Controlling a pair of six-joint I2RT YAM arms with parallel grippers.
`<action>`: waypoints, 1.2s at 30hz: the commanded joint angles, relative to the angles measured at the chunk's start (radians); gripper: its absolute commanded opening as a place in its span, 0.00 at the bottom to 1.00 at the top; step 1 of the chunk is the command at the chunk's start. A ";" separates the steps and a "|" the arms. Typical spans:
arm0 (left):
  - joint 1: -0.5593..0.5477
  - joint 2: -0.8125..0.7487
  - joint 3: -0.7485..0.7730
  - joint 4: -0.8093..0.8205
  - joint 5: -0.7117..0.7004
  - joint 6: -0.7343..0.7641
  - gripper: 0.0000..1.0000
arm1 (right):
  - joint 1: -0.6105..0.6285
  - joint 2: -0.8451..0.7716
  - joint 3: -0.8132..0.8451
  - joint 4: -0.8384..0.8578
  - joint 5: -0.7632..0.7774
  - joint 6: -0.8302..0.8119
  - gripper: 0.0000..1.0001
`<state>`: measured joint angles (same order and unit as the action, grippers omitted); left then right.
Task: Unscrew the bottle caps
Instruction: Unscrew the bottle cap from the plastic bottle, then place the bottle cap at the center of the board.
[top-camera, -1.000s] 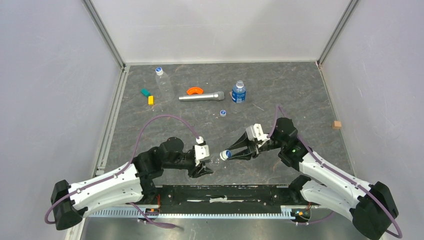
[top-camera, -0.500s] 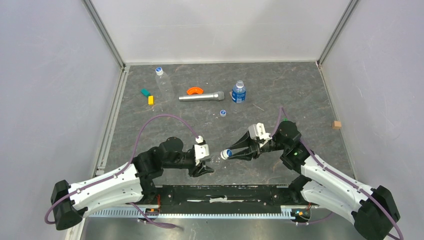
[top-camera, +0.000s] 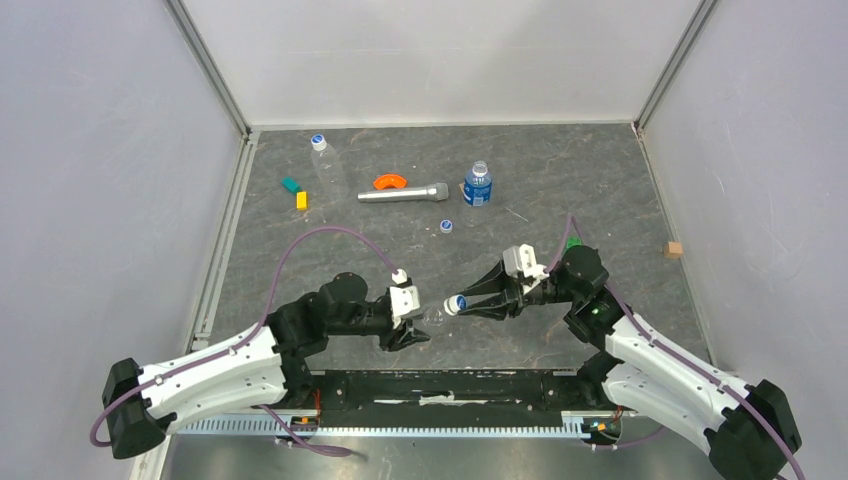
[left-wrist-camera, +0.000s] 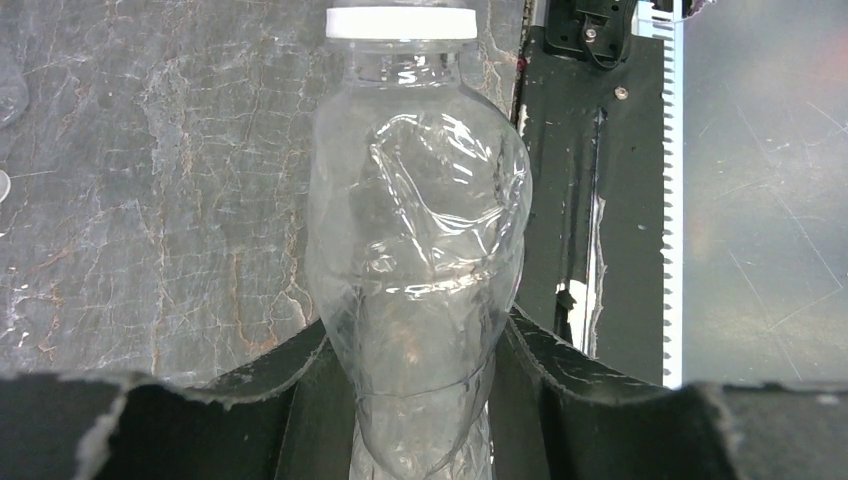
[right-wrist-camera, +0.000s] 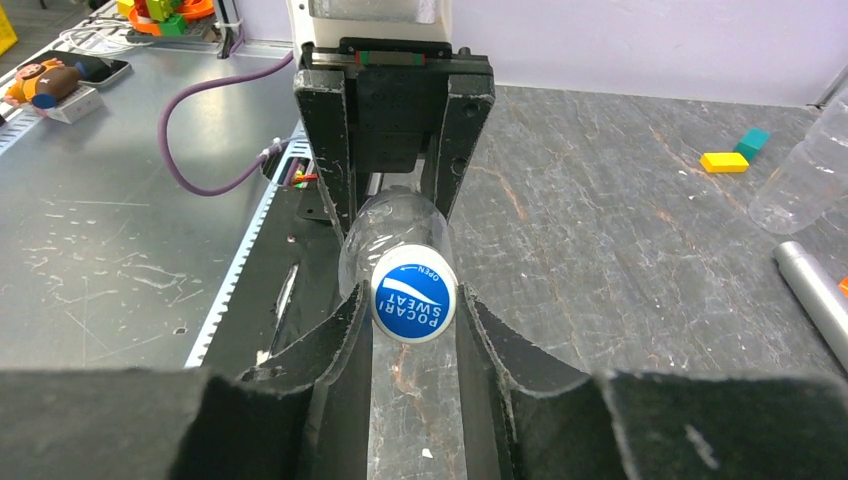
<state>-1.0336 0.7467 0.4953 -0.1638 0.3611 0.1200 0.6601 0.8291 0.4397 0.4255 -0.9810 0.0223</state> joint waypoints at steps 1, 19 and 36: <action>-0.009 -0.006 0.063 0.081 0.061 0.015 0.18 | -0.041 -0.009 -0.024 0.041 0.099 0.031 0.31; -0.009 0.003 0.057 0.072 -0.134 0.014 0.20 | -0.122 -0.091 -0.063 0.180 0.175 0.179 0.28; -0.009 -0.178 -0.039 0.136 -0.466 -0.024 0.20 | -0.195 -0.008 -0.067 -0.139 0.876 0.221 0.27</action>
<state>-1.0412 0.6197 0.4786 -0.0898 -0.0235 0.1207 0.4953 0.7753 0.3817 0.3004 -0.2390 0.1814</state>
